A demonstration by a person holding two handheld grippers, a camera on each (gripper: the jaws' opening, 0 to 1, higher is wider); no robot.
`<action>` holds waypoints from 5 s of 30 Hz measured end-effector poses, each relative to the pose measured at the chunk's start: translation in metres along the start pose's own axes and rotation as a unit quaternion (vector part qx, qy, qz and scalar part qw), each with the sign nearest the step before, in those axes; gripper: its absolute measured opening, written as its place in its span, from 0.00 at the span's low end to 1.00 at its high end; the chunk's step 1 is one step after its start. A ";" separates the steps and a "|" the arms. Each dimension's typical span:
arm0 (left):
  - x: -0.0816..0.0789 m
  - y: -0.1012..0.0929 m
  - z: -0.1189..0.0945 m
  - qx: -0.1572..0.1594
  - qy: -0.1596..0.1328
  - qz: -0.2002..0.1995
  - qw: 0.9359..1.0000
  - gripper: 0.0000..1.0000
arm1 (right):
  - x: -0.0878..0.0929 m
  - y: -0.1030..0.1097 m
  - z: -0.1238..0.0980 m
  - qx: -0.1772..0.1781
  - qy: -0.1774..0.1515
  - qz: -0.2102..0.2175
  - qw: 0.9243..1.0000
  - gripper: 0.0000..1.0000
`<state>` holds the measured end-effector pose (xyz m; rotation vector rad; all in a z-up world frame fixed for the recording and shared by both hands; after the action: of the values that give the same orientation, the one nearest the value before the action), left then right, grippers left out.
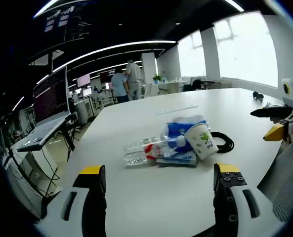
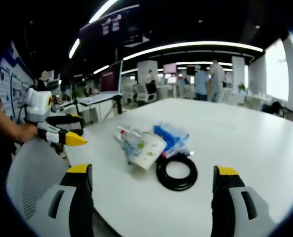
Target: Arrange the tabletop items into an orderly group along one side of the table until the central work area is clear of visible clutter.
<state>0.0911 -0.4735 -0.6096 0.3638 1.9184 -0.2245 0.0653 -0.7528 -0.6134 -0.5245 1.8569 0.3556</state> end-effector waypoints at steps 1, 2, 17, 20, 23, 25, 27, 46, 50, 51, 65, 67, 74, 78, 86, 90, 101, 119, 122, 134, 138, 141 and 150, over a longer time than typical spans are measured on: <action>0.000 0.000 0.000 0.000 0.001 0.000 1.000 0.89 | 0.001 0.000 0.000 0.000 0.001 0.003 1.000 1.00; 0.000 0.000 0.000 0.000 0.002 0.001 1.000 0.89 | 0.001 0.000 0.000 0.001 0.006 0.003 1.000 1.00; 0.002 0.000 0.000 0.001 0.010 0.008 1.000 0.85 | 0.005 0.003 0.003 -0.014 0.019 0.013 1.000 0.99; 0.002 -0.001 0.000 0.002 0.012 0.009 1.000 0.84 | 0.006 0.003 0.003 -0.014 0.023 0.016 0.999 0.98; 0.002 -0.001 0.000 0.002 0.013 0.012 1.000 0.83 | 0.007 0.003 0.002 -0.015 0.025 0.016 0.999 0.98; 0.002 -0.001 0.000 0.002 0.011 0.011 1.000 0.83 | 0.007 0.003 0.002 -0.015 0.026 0.016 0.999 0.97; 0.002 -0.001 0.000 0.002 0.012 0.012 1.000 0.83 | 0.007 0.002 0.002 -0.014 0.027 0.018 0.999 0.97; 0.002 -0.002 0.000 0.004 0.015 0.016 1.000 0.80 | 0.007 0.000 0.001 -0.010 0.026 0.026 0.999 0.96; 0.003 -0.002 0.000 0.004 0.014 0.016 1.000 0.80 | 0.008 0.000 0.001 -0.010 0.027 0.025 0.999 0.95; 0.003 -0.002 0.000 0.004 0.014 0.016 1.000 0.80 | 0.008 0.000 0.001 -0.010 0.027 0.025 0.999 0.95; 0.003 -0.002 -0.001 0.004 0.013 0.016 1.000 0.79 | 0.007 0.000 0.001 -0.007 0.023 0.026 0.999 0.95; 0.003 -0.002 -0.001 0.005 0.014 0.017 1.000 0.79 | 0.006 0.000 0.000 -0.007 0.023 0.027 0.999 0.94; 0.004 -0.002 0.000 0.006 0.016 0.019 1.000 0.79 | 0.006 0.000 0.000 -0.008 0.022 0.028 0.999 0.94; 0.004 -0.001 -0.001 0.006 0.017 0.020 1.000 0.79 | 0.006 0.000 0.000 -0.009 0.022 0.030 0.999 0.94; 0.005 -0.002 0.000 0.007 0.022 0.025 0.999 0.79 | 0.005 0.000 0.000 -0.014 0.020 0.031 0.999 0.94; 0.005 -0.002 0.000 0.009 0.025 0.025 0.999 0.79 | 0.004 0.000 0.000 -0.016 0.021 0.032 0.999 0.94; 0.006 -0.003 0.000 0.015 0.039 0.031 0.999 0.83 | -0.001 0.001 0.003 -0.026 0.017 0.028 0.999 0.94; -0.012 0.020 0.009 0.011 0.054 0.034 0.998 0.81 | -0.014 -0.006 0.008 -0.034 0.011 0.034 0.999 0.90; -0.014 0.021 0.013 0.016 0.057 0.048 0.997 0.81 | -0.015 -0.007 0.010 -0.034 0.011 0.033 0.999 0.90; -0.020 0.018 0.034 0.045 0.074 0.092 0.992 0.79 | -0.022 -0.021 0.008 -0.011 -0.003 0.041 0.999 0.90; -0.022 0.014 0.041 0.052 0.077 0.099 0.991 0.79 | -0.022 -0.024 0.007 -0.004 -0.003 0.045 0.999 0.89; -0.022 0.012 0.045 0.058 0.079 0.104 0.990 0.78 | -0.023 -0.024 0.006 -0.003 -0.004 0.047 0.999 0.89; -0.026 0.009 0.058 0.074 0.084 0.120 0.986 0.77 | -0.022 -0.019 0.004 -0.009 0.001 0.029 1.000 0.89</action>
<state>0.1539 -0.4873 -0.6065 0.7288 2.0070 -0.1805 0.0846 -0.7637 -0.5936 -0.4839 1.8747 0.4109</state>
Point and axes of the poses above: the point that each gripper's makers call its tool centre point, and the gripper's own axes: z roughly forward along the fingers, y roughly to its left, x roughly out of its underside, the point moved 6 cm from there along -z, roughly backward along the fingers, and after that the axes turned 5 degrees about -z, right-handed, at the moved point
